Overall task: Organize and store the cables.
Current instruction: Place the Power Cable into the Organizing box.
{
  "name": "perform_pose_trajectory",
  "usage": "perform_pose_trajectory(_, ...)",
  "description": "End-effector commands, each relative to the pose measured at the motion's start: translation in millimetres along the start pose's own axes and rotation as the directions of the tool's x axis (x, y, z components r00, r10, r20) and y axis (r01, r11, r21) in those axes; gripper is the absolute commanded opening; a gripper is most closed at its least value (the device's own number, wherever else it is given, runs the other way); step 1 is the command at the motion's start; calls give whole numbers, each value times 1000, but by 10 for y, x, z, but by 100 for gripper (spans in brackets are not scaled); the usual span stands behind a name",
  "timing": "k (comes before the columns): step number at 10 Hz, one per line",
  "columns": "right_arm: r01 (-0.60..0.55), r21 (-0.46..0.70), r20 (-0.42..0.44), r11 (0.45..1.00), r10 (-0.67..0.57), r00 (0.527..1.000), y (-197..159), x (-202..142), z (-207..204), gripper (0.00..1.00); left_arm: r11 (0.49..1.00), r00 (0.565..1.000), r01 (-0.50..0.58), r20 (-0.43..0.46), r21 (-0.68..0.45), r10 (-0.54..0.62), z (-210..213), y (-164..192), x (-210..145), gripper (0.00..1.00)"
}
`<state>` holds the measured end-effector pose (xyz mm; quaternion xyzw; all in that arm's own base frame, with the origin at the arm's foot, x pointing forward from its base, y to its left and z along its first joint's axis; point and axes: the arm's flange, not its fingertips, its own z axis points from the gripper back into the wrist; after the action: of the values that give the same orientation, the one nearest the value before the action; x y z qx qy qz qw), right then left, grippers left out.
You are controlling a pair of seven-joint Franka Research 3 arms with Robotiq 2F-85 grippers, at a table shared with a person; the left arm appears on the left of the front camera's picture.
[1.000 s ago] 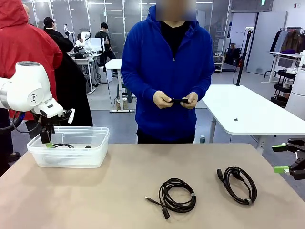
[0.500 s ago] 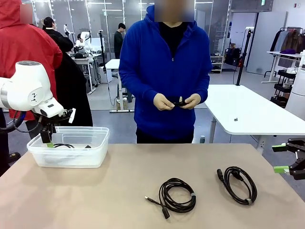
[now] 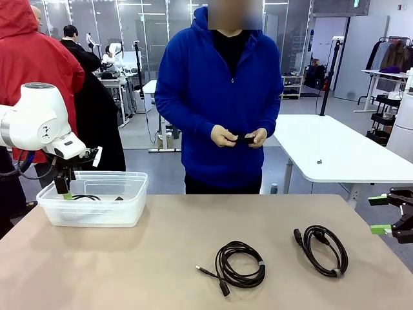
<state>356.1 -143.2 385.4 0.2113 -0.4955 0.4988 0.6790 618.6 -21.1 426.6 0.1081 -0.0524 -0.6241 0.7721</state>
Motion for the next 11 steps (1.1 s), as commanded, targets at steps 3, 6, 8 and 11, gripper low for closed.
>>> perform_pose_trajectory(3, 5, 3, -14, 1000, -5, 1000, 5, 13, 6, 100, 1000, 1000, -14, -5, 0, 14, -14, 11, -15, 100)
perform_pose_trajectory(6, 5, 3, -14, 1000, -5, 1000, 5, 13, 6, 100, 1000, 1000, 0, 0, 0, 0, 0, 0, 0, 100)
perform_pose_trajectory(8, 5, 3, -14, 1000, -5, 1000, 5, 13, 6, 100, 996, 998, -31, 48, -89, 35, 314, -109, -153, 100)
perform_pose_trajectory(11, 5, 3, -14, 1000, -5, 1000, 5, 13, 6, 100, 963, 924, -168, 307, -209, 228, 827, -336, -586, 100)
